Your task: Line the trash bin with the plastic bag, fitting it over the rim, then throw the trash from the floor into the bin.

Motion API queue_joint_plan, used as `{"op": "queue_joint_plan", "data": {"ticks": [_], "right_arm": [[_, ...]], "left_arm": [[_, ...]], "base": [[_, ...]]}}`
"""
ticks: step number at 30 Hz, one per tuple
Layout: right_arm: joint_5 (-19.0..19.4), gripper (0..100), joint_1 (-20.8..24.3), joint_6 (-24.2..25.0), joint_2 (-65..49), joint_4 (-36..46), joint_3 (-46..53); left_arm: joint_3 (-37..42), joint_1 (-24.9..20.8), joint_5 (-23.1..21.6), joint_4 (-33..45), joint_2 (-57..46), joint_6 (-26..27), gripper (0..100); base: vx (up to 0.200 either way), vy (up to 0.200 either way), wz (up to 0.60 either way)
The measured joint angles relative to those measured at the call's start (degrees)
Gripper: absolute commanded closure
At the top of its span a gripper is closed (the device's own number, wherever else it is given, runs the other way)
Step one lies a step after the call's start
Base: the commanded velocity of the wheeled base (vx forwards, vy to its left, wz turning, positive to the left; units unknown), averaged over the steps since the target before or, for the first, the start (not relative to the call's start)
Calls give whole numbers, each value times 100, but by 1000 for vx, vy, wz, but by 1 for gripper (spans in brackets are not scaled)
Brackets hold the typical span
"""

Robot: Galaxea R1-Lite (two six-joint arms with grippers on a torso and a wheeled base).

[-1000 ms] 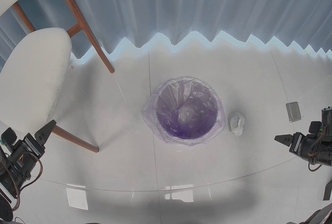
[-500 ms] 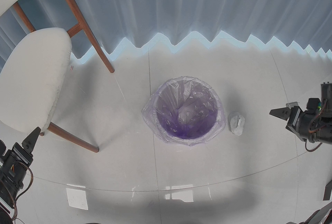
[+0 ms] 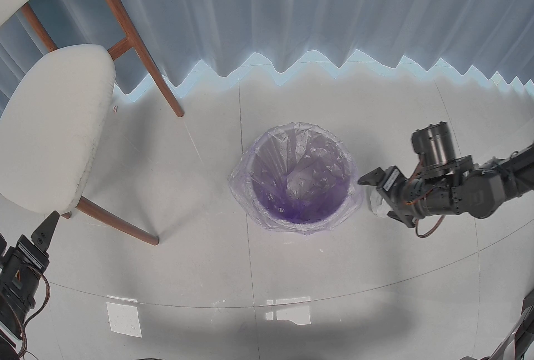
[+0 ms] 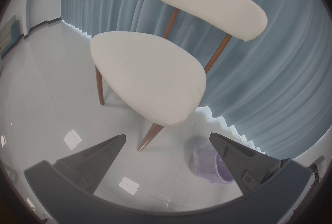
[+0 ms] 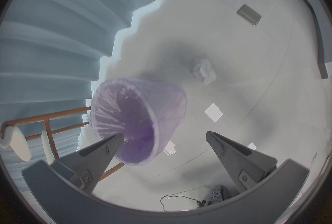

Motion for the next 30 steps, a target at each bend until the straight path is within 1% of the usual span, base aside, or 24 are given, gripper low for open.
{"op": "queue_joint_plan", "data": {"ticks": [5, 12, 15, 21, 22, 30], "right_arm": [[-69, 0, 316, 232, 689, 29, -625], [-94, 0, 391, 763, 1414, 429, -1438], [-91, 0, 422, 884, 1666, 468, -1676], [-85, 0, 625, 1086, 2105, 471, -2011], [-88, 100, 641, 1135, 2169, 475, -2076], [-79, 100, 724, 1530, 2628, 502, -2509]], "left_arm": [[0, 46, 30, 224, -100, 4, 0], [-2, 174, 11, 274, -141, 39, 0], [-2, 205, -5, 279, -135, 85, 0], [-2, 227, -24, 257, -59, 154, 0], [-2, 229, -24, 251, -48, 165, 0], [0, 243, -30, 240, 13, 208, 0]], "base": [[0, 0, 0], [0, 0, 0], [0, 0, 0], [0, 0, 0], [0, 0, 0], [0, 0, 0]]}}
